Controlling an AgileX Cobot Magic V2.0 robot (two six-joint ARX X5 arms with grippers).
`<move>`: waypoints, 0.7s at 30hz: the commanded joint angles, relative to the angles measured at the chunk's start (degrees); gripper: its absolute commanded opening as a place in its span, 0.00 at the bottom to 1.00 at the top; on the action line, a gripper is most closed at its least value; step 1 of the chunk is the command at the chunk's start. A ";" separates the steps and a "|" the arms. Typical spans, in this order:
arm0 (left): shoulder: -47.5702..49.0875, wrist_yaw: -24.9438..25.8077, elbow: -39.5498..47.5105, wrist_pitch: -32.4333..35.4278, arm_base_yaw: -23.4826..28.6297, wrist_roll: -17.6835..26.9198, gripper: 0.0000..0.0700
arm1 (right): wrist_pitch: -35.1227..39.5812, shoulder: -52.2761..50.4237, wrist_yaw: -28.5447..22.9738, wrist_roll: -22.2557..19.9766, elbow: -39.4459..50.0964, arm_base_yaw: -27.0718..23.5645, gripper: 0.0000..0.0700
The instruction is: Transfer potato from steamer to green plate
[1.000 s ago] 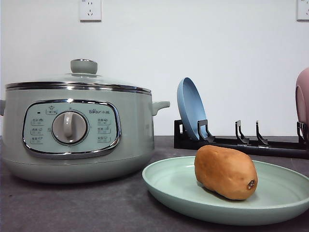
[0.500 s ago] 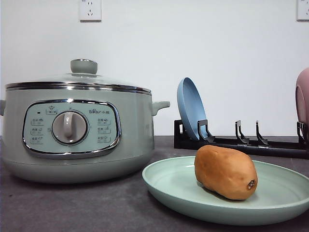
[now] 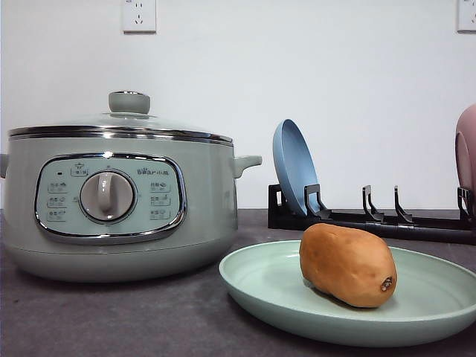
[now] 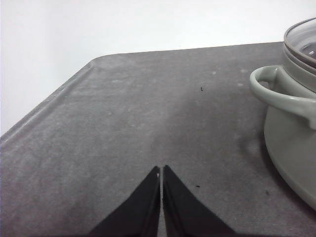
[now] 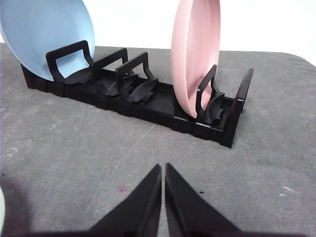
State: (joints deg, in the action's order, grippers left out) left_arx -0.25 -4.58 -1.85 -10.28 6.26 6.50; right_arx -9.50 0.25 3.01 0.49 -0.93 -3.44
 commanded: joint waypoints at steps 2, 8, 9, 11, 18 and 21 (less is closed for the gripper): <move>0.09 -0.15 1.16 -0.39 0.15 -0.11 0.00 | 0.63 -0.07 -0.04 0.98 0.26 -0.02 0.00; 0.09 -0.15 1.16 -0.39 0.15 -0.09 0.00 | 0.63 -0.07 -0.04 0.98 0.26 -0.02 0.00; 0.09 -0.15 1.16 -0.39 0.15 -0.09 0.00 | 0.64 -0.07 -0.04 0.98 0.26 -0.02 0.00; 0.09 -0.15 1.16 -0.39 0.15 -0.09 0.00 | 0.63 -0.07 -0.04 0.98 0.26 -0.02 0.00; 0.09 -0.15 1.16 -0.39 0.15 -0.09 0.00 | 0.63 -0.07 -0.04 0.98 0.26 -0.02 0.00; 0.09 -0.15 1.16 -0.39 0.15 -0.09 0.00 | 0.63 -0.07 -0.04 0.98 0.26 -0.02 0.00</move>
State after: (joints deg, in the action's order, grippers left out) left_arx -0.25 -4.58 -1.85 -10.28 6.26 6.50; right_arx -9.48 0.25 3.01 0.49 -0.93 -3.44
